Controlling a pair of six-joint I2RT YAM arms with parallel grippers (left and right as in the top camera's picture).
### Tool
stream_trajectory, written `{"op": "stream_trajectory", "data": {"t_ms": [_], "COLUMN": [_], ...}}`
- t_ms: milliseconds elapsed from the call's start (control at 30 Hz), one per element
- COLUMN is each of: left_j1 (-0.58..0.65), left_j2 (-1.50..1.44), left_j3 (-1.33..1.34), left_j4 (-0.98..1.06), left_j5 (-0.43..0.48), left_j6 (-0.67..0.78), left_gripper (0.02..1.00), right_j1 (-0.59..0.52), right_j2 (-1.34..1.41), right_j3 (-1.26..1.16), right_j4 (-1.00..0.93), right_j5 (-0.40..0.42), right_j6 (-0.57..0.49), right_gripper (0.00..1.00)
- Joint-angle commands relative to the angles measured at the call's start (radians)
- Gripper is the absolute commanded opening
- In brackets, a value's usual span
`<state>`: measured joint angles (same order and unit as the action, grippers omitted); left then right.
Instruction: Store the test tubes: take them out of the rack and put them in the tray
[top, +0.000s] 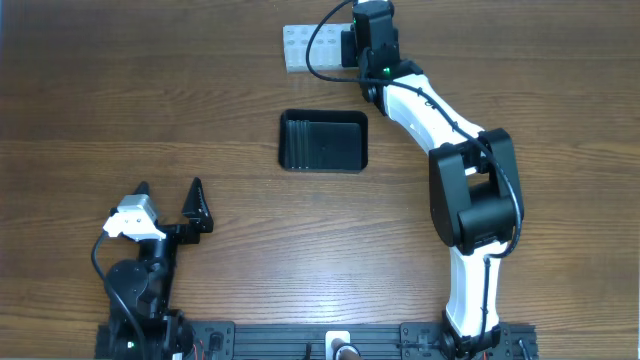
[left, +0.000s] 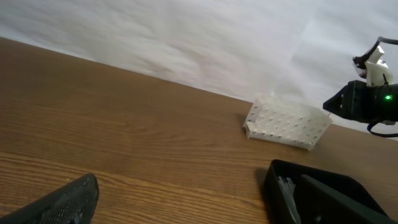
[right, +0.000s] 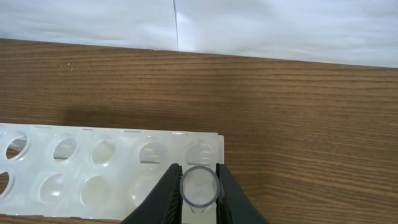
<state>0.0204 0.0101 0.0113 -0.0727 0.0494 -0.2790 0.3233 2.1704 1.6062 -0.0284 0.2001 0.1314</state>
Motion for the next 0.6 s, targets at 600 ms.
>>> {"op": "stream_trajectory", "data": {"t_ms": [600], "left_j1": [0.006], "left_j2": [-0.004], "left_j3": [-0.005], "left_j4": [-0.003], "left_j5": [0.006], "left_j6": [0.010], "left_gripper": [1.000], "right_j1": [0.006], "right_j2": [-0.038], "right_j3": [-0.002], "right_j4": [-0.006], "right_j5": [-0.001], "right_j6": [0.002], "right_gripper": [0.045]}}
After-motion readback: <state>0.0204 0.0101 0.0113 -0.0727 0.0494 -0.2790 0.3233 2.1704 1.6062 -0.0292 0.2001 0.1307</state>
